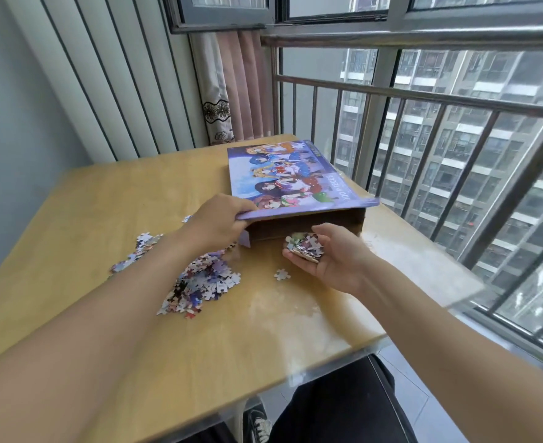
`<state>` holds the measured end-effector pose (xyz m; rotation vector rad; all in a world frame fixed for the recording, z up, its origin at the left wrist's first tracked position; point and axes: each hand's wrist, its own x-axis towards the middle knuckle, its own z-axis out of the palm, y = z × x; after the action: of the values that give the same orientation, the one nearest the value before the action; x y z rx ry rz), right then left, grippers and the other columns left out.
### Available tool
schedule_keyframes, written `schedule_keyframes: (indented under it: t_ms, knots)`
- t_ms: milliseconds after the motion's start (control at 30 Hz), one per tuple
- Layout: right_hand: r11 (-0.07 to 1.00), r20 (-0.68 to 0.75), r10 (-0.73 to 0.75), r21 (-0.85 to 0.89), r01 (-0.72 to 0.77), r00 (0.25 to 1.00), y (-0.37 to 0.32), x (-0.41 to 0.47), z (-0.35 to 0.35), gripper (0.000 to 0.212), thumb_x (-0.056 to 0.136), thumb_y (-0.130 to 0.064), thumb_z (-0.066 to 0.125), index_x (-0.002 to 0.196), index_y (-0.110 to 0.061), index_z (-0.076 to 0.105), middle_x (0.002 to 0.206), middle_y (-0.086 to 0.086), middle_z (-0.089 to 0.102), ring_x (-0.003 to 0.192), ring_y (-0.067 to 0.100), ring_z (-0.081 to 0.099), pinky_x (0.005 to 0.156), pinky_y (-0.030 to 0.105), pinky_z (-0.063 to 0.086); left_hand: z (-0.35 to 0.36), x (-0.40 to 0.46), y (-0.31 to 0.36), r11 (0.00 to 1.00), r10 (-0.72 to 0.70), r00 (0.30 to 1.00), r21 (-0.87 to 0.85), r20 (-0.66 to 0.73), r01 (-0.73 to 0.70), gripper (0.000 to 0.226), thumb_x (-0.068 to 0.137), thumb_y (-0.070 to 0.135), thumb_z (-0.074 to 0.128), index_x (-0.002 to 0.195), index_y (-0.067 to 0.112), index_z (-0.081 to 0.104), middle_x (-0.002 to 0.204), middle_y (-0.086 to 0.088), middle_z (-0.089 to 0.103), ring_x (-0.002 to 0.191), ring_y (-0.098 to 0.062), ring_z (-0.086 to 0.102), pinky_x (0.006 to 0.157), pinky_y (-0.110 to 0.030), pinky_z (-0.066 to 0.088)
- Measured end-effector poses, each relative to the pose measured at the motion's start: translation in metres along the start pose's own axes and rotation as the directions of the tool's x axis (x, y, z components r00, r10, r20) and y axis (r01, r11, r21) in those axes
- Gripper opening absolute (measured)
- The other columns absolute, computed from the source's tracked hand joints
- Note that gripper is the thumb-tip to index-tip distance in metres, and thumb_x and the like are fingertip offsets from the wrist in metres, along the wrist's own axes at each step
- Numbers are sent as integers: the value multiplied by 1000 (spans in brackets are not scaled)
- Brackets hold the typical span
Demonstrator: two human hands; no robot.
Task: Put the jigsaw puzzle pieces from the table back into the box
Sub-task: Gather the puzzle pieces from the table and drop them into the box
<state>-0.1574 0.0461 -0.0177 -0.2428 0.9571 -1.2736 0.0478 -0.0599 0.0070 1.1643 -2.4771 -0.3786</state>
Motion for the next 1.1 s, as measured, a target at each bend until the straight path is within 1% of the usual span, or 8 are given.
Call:
schedule_keyframes:
  t_ms: [167,233,300,367,567,800,1000,1100]
  knots:
    - [998,-45,-23,53,25,999,-8,9,1,38,102,-10,48,136,8,42,134,32,53,115,46,61,59,47,62,-10,14,4,995,-60,968,-96,-244,37,20,80,19,45,72,13,63,63,-4,55,69,-30,49,63,-41,42]
    - [993,-54,-55,103,61,997,-21,10,9,37,104,-8,44,136,9,41,132,32,52,113,46,59,69,51,63,-24,27,10,988,-76,934,-155,-348,23,20,92,20,55,80,12,68,72,-11,64,74,-32,55,67,-41,46]
    - [984,-43,-90,152,95,995,-38,6,19,34,105,-6,41,134,12,39,130,33,49,116,48,56,89,52,58,-42,41,20,981,-72,916,-193,-396,-7,21,97,22,59,79,16,68,76,-12,65,73,-27,54,66,-36,42]
    - [973,-27,-125,191,128,992,-57,3,33,33,105,-3,40,134,13,38,131,34,48,119,49,53,98,53,53,-56,53,28,981,-56,912,-192,-406,-25,23,98,24,60,77,18,67,72,-11,60,70,-27,49,64,-34,37]
    - [970,-14,-159,182,158,987,-97,3,67,35,104,-1,38,137,8,35,134,32,44,114,47,56,85,52,57,-76,73,42,979,-93,899,-206,-427,4,33,98,31,60,65,32,59,64,4,54,67,-20,46,63,-32,37]
    - [963,-29,-197,184,199,980,-98,-2,69,35,103,2,38,137,9,35,127,34,48,108,46,58,80,50,59,-83,79,47,977,-95,901,-215,-424,1,29,99,33,60,70,30,62,68,3,58,71,-20,50,65,-32,38]
    - [952,-68,-202,221,212,977,-115,9,89,37,104,0,34,139,12,35,135,28,46,121,42,54,101,51,50,-80,78,45,969,-95,908,-246,-408,-9,31,98,34,61,67,29,62,64,4,54,68,-18,45,65,-33,36]
    - [920,-97,-218,311,237,971,-124,22,102,39,98,-14,41,132,-1,54,124,18,64,109,37,65,82,49,57,-82,78,50,965,-90,911,-262,-401,-20,28,99,31,61,72,23,66,65,0,55,67,-18,44,66,-32,36]
